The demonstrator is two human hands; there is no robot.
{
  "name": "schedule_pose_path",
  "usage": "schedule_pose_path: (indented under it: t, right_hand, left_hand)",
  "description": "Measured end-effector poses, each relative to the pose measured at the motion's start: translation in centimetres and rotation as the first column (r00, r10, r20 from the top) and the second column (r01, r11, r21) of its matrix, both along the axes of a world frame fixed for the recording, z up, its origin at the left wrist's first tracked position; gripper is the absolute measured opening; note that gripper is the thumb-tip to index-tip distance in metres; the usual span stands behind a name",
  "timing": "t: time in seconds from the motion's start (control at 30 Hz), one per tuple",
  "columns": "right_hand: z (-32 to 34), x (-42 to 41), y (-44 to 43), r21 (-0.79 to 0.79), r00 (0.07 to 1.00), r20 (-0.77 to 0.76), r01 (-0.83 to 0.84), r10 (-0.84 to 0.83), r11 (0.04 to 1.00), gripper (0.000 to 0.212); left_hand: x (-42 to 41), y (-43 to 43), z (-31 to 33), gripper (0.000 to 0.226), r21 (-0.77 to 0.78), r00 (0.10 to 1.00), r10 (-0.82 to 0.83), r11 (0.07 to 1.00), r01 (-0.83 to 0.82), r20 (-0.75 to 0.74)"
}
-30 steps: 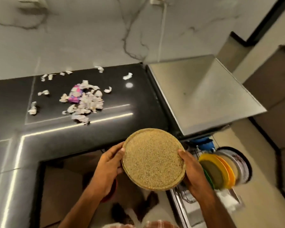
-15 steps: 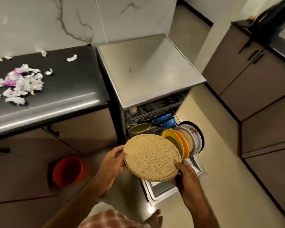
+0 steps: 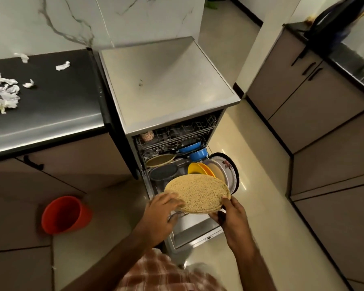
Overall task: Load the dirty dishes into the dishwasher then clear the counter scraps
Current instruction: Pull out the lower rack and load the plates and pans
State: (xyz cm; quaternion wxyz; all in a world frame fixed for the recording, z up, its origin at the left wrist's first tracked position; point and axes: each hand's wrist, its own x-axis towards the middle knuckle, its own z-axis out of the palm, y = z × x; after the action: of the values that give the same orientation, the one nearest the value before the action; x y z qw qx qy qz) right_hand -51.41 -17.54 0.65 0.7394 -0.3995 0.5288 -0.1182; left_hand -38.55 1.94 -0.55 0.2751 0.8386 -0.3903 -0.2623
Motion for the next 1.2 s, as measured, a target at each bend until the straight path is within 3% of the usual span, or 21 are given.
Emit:
schedule_pose_path:
  t: [0.23,0.4,0.67,0.8,0.97,1.1,1.2]
  right_hand:
    - [-0.7,2.0,-6.5,0.039,0.999,0.024,-0.039,0.038,0.998,0.03]
    - [-3.2,4.0,-14.8,0.083,0.988,-0.015,-0.15,0.151,0.985,0.029]
    - [-11.8,10.2,-25.3,0.251,0.937,-0.039,-0.327,0.347,0.911,0.032]
    - [-18.5,13.8,-27.1,0.322,0.928,-0.055,-0.332,0.368,0.887,0.031]
    - [-27.7,18.0,-27.8,0.356,0.936,-0.036,-0.316,0.351,0.879,0.035]
    - [-32.1,19.8,-27.4,0.345,0.93,-0.002,-0.343,0.366,0.874,0.037]
    - [-33.6,19.3,-26.9,0.353,0.914,0.018,-0.385,0.405,0.853,0.031]
  left_hand:
    - [0.2,-7.7,-0.4,0.038,-0.074,0.991,-0.094,0.992,0.102,0.1]
    - [0.3,-15.2,-2.3,0.039,-0.04,0.989,-0.009,0.999,0.015,0.151]
    - [0.9,-24.3,-10.5,0.048,0.111,0.952,0.224,0.962,-0.251,0.208]
    - [3.7,-26.2,-16.1,0.045,0.131,0.939,0.262,0.947,-0.295,0.223]
    - [8.2,-27.1,-26.2,0.051,0.09,0.904,0.225,0.957,-0.275,0.364]
    - [12.2,-27.0,-33.2,0.066,0.181,0.874,0.292,0.906,-0.383,0.388]
    - [13.6,-26.3,-39.3,0.057,0.209,0.887,0.309,0.896,-0.393,0.343]
